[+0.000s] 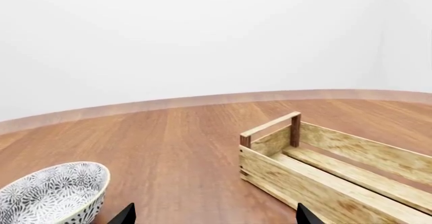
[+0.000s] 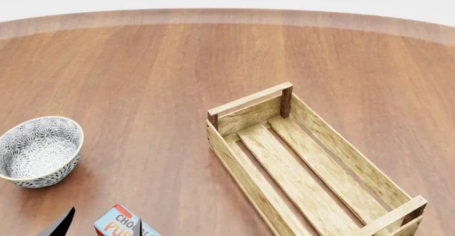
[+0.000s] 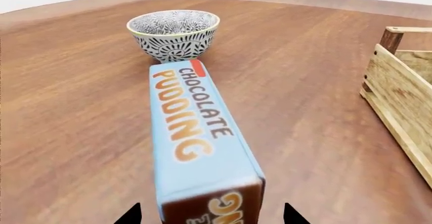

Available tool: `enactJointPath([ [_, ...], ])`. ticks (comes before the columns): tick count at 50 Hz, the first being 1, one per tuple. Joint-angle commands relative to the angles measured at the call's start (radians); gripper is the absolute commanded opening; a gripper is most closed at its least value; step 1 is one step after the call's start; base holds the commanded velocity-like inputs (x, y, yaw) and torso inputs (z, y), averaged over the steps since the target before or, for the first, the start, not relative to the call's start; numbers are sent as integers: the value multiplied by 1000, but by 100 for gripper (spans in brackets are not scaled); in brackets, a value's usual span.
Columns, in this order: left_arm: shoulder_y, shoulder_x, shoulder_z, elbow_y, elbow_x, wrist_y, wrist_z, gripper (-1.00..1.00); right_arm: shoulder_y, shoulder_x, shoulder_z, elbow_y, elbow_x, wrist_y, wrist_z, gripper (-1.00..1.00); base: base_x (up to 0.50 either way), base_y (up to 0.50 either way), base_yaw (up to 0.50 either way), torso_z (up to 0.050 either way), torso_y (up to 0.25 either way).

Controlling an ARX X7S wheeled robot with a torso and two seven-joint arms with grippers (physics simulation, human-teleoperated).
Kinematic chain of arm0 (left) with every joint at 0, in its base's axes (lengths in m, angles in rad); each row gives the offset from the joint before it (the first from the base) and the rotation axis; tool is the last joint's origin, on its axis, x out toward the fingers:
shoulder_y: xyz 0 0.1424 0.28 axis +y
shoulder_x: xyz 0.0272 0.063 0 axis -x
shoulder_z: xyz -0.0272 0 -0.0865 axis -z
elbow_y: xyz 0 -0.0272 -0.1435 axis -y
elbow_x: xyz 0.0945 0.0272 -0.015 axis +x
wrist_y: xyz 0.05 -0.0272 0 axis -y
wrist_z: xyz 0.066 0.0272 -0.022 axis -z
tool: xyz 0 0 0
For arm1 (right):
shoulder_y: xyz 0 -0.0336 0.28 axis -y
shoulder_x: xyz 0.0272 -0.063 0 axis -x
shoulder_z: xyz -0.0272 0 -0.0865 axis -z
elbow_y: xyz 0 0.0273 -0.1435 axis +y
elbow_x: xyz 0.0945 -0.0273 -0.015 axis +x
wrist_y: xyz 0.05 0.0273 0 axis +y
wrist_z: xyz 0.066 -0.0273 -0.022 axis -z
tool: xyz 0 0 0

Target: Pick up the chocolate pudding and put it in the tray.

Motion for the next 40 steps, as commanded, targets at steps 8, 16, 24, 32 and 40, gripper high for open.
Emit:
enactJointPath([
  [8,5,-4,16,14,-1,-4,-14,100,16,1,-13,22,11,-4,5,100,0,0,0,0,0],
  [16,-5,-8,17,16,-6,-10,-15,100,34,-12,-26,85,6,-23,6,100,0,0,0,0,0],
  [24,-6,-11,20,25,-10,-16,-20,100,60,-24,-35,145,4,-35,6,100,0,0,0,0,0],
  [32,-10,-15,23,30,-14,-22,-24,100,76,-29,-41,169,10,-43,6,100,0,0,0,0,0],
  [40,-9,-17,25,19,-15,-10,-26,100,80,-27,-50,169,12,-53,9,-100,0,0,0,0,0],
])
